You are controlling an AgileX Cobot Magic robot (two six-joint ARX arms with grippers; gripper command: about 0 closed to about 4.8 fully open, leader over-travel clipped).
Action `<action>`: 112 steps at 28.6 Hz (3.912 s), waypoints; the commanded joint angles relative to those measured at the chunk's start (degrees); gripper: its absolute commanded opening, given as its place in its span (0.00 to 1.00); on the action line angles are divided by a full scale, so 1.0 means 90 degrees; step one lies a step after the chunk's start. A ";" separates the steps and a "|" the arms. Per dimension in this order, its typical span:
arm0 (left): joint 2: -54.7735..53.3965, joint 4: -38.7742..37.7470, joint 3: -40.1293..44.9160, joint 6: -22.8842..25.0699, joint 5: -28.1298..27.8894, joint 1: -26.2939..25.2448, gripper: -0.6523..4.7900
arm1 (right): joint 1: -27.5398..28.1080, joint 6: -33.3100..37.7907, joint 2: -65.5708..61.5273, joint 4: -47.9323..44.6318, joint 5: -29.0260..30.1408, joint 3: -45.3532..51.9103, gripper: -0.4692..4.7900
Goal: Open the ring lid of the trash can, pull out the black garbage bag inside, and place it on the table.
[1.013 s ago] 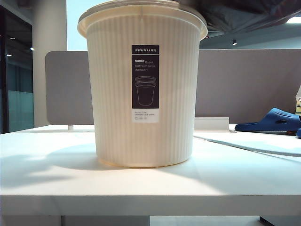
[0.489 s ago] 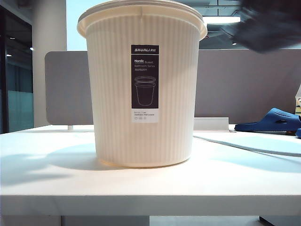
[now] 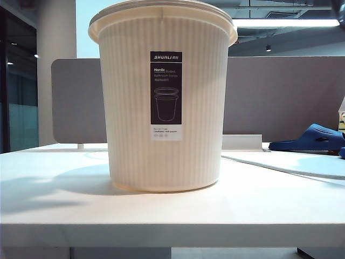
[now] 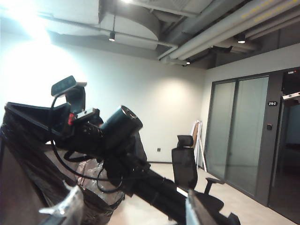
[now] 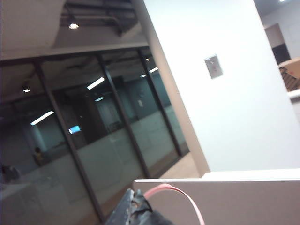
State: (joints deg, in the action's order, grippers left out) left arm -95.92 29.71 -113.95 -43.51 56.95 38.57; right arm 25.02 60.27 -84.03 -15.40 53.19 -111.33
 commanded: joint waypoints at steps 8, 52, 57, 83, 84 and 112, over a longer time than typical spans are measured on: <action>0.0019 -0.0163 -0.0022 0.0024 0.0306 -0.0046 0.63 | -0.0056 -0.1634 0.0039 0.1192 -0.0253 -0.0039 0.08; 0.0682 -0.7417 -0.0019 0.5654 -0.1200 0.0386 0.51 | -0.2514 -0.6234 0.0053 0.3832 -0.3803 0.0406 0.08; 0.1047 -0.7732 -0.0019 0.5790 -0.1358 0.0386 0.51 | -0.2514 -0.6358 0.0051 0.3852 -0.3806 0.0590 0.08; 0.2890 -0.8726 0.0733 0.5994 -0.1474 0.0393 0.45 | -0.2511 -0.6579 0.1685 0.3689 -0.3796 0.2516 0.08; 0.3111 -0.8614 0.1008 0.5914 -0.1484 0.0393 0.45 | -0.2511 -0.6574 0.1863 0.3555 -0.3796 0.2788 0.08; 0.6574 -0.7635 0.4476 0.5136 -0.3092 0.0389 0.44 | -0.2506 -0.6176 0.3162 0.0573 -0.4954 0.6618 0.08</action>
State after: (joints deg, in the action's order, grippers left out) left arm -36.80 -39.62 -73.89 2.94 29.34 42.00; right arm 2.52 4.32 -55.75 -7.62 9.63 -52.56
